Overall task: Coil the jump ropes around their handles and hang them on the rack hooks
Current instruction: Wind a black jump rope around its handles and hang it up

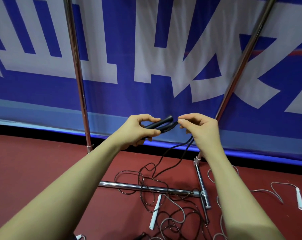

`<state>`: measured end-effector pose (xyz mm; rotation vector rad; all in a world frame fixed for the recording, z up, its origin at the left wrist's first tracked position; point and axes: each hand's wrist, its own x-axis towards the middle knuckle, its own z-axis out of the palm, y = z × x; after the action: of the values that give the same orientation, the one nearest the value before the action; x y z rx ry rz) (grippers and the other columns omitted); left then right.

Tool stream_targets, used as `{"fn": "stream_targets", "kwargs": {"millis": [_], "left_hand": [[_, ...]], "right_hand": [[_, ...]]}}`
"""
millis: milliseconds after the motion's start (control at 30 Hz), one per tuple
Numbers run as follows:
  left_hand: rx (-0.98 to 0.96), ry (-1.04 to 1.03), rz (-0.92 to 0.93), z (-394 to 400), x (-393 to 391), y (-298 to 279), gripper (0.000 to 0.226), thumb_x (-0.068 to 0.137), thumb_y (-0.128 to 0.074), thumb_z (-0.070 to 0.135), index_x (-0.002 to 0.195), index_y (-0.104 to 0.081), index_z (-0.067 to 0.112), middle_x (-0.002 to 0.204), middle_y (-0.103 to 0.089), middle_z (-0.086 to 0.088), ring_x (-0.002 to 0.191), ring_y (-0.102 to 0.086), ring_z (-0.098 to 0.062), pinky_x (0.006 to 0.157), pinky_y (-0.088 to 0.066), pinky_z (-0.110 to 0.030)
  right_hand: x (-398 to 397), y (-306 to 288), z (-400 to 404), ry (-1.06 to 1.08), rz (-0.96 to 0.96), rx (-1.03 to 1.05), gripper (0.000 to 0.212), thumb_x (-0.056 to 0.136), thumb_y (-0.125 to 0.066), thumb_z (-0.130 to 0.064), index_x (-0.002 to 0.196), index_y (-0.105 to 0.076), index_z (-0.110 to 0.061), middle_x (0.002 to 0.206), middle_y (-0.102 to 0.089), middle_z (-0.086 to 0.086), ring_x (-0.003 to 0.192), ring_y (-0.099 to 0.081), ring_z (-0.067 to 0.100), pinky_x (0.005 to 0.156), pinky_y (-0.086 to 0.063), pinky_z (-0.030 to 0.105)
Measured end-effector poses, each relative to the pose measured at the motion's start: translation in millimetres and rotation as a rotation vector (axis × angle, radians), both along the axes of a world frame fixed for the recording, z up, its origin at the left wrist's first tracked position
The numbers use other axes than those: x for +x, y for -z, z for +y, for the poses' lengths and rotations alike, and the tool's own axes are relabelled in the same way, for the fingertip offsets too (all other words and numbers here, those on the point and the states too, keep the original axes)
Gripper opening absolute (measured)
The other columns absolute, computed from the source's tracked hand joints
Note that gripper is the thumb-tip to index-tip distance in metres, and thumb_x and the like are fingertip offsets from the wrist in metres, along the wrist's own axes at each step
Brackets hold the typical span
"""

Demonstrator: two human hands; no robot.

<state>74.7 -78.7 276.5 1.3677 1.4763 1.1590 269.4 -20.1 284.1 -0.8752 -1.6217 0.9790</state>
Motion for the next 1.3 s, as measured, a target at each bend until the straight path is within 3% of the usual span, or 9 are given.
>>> {"fn": "stream_targets", "kwargs": {"millis": [233,367,467,567,667,767,967,1300], "left_hand": [[-0.043,0.199,0.126,-9,6,-10,0.028,0.082,-0.076,0.014,0.105,-0.068,0.027,0.057,-0.052,-0.008,0.042,-0.035,-0.018,0.042,-0.025,-0.021],[-0.008,0.246,0.159,-14,11,-18,0.032,0.079,-0.078,0.012,0.101,-0.07,0.034,0.06,-0.057,-0.006,0.047,-0.042,-0.02,0.043,-0.032,-0.023],[0.036,0.254,0.148,-17,12,-25,0.035,0.078,-0.079,0.01,0.098,-0.071,0.037,0.065,-0.058,-0.009,0.049,-0.044,-0.02,0.042,-0.033,-0.021],[0.095,0.217,0.143,-18,13,-31,0.034,0.078,-0.078,0.009,0.101,-0.071,0.032,0.057,-0.059,-0.003,0.042,-0.038,-0.015,0.04,-0.031,-0.017],[0.168,0.171,0.112,-19,20,-32,0.033,0.077,-0.078,0.006,0.1,-0.07,0.029,0.059,-0.063,-0.006,0.04,-0.035,-0.011,0.04,-0.03,-0.016],[0.244,0.068,0.006,-15,21,-32,0.033,0.077,-0.078,0.004,0.099,-0.07,0.028,0.061,-0.064,-0.014,0.042,-0.032,-0.015,0.042,-0.028,-0.018],[0.245,-0.102,-0.012,-5,9,-21,0.028,0.077,-0.08,0.008,0.097,-0.071,0.024,0.06,-0.062,-0.009,0.042,-0.033,-0.013,0.043,-0.029,-0.021],[0.165,-0.157,0.108,1,-9,10,0.028,0.081,-0.077,0.013,0.103,-0.069,0.027,0.062,-0.065,-0.001,0.043,-0.046,-0.005,0.047,-0.034,-0.017]], "right_hand": [[1,-4,1,-0.05,0.069,-0.032,0.012,0.082,-0.071,-0.004,0.076,-0.071,-0.014,0.06,-0.065,-0.006,0.059,-0.058,0.002,0.059,-0.042,0.011],[3,1,6,-0.062,0.064,-0.16,0.013,0.083,-0.072,-0.013,0.071,-0.066,-0.014,0.055,-0.055,-0.005,0.051,-0.047,0.005,0.054,-0.039,0.02],[4,2,8,-0.138,0.147,-0.27,0.02,0.081,-0.074,-0.023,0.063,-0.066,-0.019,0.06,-0.05,0.002,0.058,-0.042,0.014,0.06,-0.038,0.032],[0,1,6,-0.21,0.206,-0.35,0.025,0.079,-0.072,-0.034,0.06,-0.064,-0.02,0.058,-0.051,-0.002,0.057,-0.044,0.015,0.061,-0.039,0.032],[-5,6,5,-0.239,0.272,-0.45,0.027,0.095,-0.055,-0.02,0.069,-0.063,-0.017,0.06,-0.053,-0.001,0.05,-0.045,0.012,0.055,-0.039,0.028],[-6,10,4,-0.313,0.327,-0.513,0.022,0.097,-0.048,-0.009,0.084,-0.065,-0.01,0.066,-0.06,0.003,0.049,-0.047,0.011,0.057,-0.041,0.027],[-2,17,6,-0.379,0.092,-0.428,0.022,0.098,-0.048,-0.01,0.101,-0.066,0.001,0.064,-0.055,0.0,0.05,-0.045,0.012,0.054,-0.044,0.024],[-2,11,-2,-0.475,0.002,-0.401,0.019,0.092,-0.055,-0.011,0.095,-0.068,0.003,0.056,-0.047,-0.001,0.042,-0.039,0.011,0.046,-0.04,0.023]]}}
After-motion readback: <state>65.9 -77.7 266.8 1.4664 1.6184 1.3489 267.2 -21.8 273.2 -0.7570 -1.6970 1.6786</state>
